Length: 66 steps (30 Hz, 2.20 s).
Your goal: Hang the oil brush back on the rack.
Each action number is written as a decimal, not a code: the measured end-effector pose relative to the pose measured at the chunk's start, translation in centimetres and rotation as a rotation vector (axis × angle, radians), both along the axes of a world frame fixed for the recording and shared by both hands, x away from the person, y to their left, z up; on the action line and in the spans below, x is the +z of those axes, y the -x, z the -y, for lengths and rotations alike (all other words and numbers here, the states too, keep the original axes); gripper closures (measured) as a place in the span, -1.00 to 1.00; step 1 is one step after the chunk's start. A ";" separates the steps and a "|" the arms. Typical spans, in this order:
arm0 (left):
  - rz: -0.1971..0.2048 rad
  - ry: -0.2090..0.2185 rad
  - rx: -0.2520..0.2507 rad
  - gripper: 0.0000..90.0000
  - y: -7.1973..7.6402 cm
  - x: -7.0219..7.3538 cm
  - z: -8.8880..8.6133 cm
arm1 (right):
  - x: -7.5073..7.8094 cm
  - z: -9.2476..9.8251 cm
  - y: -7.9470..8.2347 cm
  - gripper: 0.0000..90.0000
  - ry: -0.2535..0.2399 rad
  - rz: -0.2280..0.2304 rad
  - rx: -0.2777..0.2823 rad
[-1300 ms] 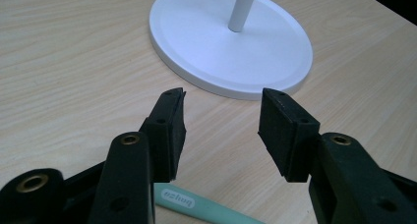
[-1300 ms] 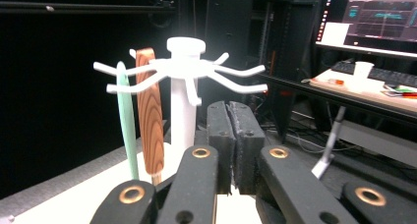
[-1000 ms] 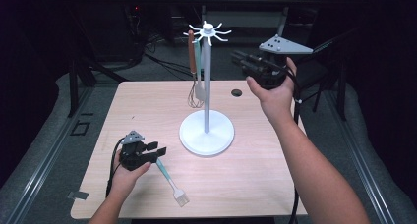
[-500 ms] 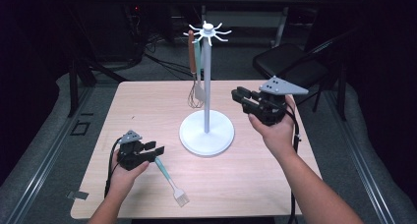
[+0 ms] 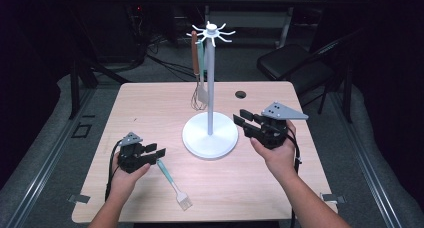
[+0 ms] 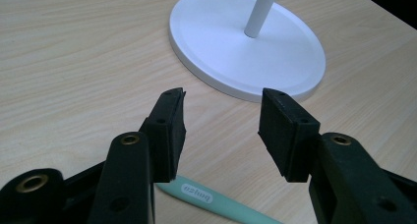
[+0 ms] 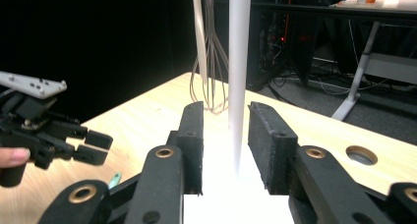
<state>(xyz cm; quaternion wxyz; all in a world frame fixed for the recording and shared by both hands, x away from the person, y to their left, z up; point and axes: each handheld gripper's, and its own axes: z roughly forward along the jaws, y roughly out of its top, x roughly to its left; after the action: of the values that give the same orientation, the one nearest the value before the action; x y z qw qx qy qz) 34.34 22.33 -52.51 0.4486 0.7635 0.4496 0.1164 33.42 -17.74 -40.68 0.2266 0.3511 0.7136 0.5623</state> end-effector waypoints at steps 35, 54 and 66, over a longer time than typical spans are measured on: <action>-0.005 -0.002 0.013 0.18 0.1 0.0 -0.2 | -12.5 -5.1 4.0 0.42 0.224 -0.171 0.093; -0.012 -0.013 0.010 0.19 0.1 -0.4 -0.2 | -15.2 -11.4 3.3 0.60 0.256 -0.336 0.185; -0.011 -0.012 0.009 0.19 0.2 -0.3 -0.3 | -16.5 -17.0 3.5 0.59 0.301 -0.368 0.282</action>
<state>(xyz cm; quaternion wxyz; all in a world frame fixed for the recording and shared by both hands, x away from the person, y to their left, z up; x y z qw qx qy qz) 34.18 22.64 -52.82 0.4411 0.7649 0.4546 0.1170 29.87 -0.74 -57.17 0.0626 0.3069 0.8601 0.4027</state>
